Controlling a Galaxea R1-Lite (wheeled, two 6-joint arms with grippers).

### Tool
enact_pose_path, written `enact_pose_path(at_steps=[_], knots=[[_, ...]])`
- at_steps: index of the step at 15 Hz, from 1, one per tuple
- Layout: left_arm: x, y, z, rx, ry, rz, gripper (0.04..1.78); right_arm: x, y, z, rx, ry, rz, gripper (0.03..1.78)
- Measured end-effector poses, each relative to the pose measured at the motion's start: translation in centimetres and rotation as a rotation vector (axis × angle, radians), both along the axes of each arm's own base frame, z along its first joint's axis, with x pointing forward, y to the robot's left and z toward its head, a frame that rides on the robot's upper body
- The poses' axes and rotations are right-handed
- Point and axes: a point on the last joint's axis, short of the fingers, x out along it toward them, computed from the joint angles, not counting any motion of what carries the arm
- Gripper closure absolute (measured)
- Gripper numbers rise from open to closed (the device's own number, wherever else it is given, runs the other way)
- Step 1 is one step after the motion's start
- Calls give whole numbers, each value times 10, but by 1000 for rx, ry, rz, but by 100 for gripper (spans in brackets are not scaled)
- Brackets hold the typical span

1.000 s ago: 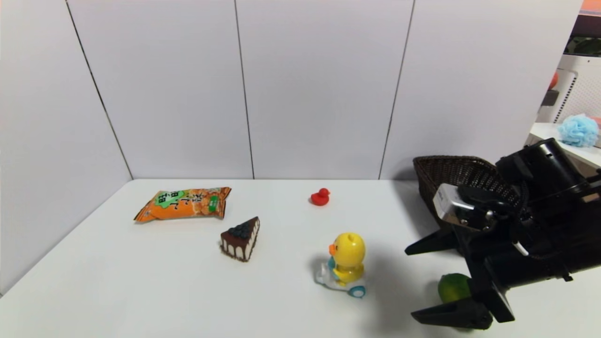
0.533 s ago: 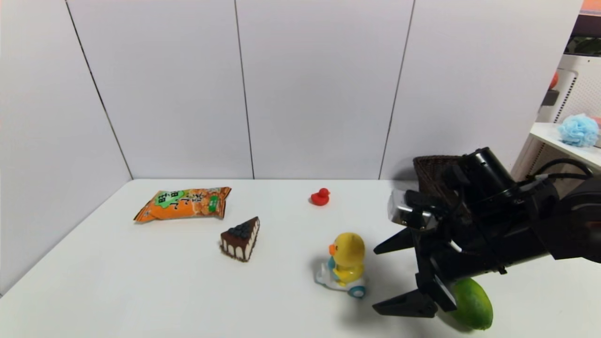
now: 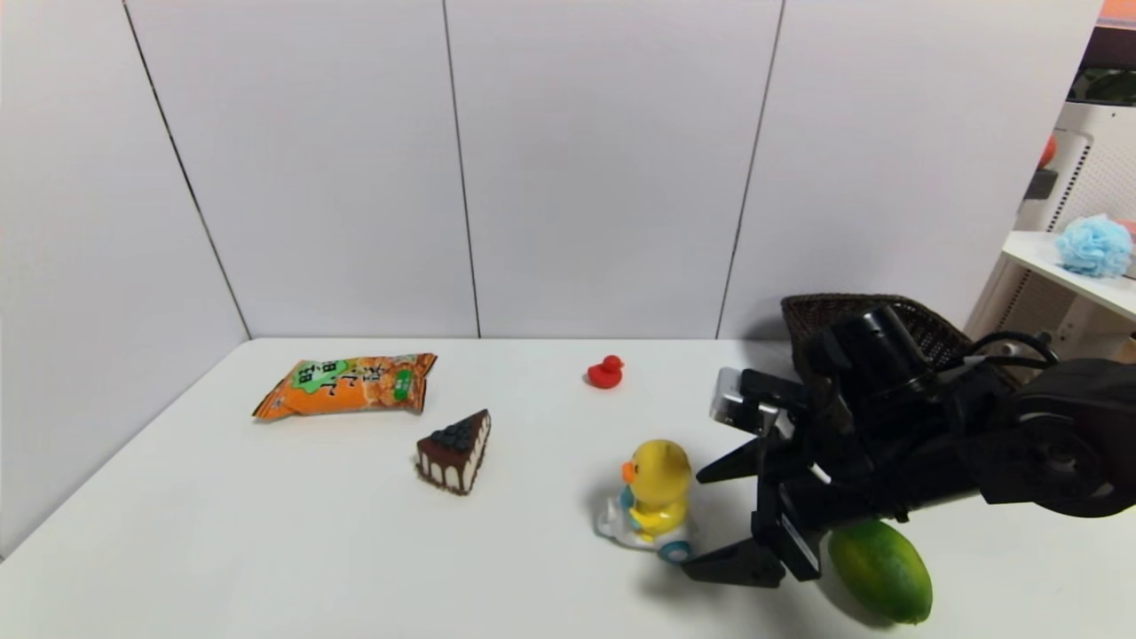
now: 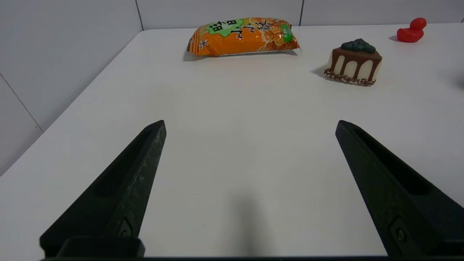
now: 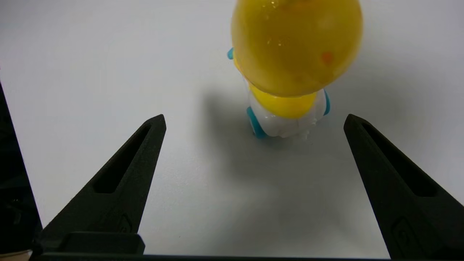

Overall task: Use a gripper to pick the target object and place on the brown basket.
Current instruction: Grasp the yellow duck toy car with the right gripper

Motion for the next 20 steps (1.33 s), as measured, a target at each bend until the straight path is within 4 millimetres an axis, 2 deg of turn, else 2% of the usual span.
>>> enact_pose_path(at_steps=[6,13,17,20], knots=[[0,0,0,0,0,-1,13,13,23,-6,83,-15,-45,11],[0,0,0,0,0,0,13,21,33,-21,95,-10,-41,11],[0,0,0,0,0,0,13,26,43,-26,164,8,-90,11],[0,0,0,0,0,0,13,27,43,-33,194,-16,-94,11]])
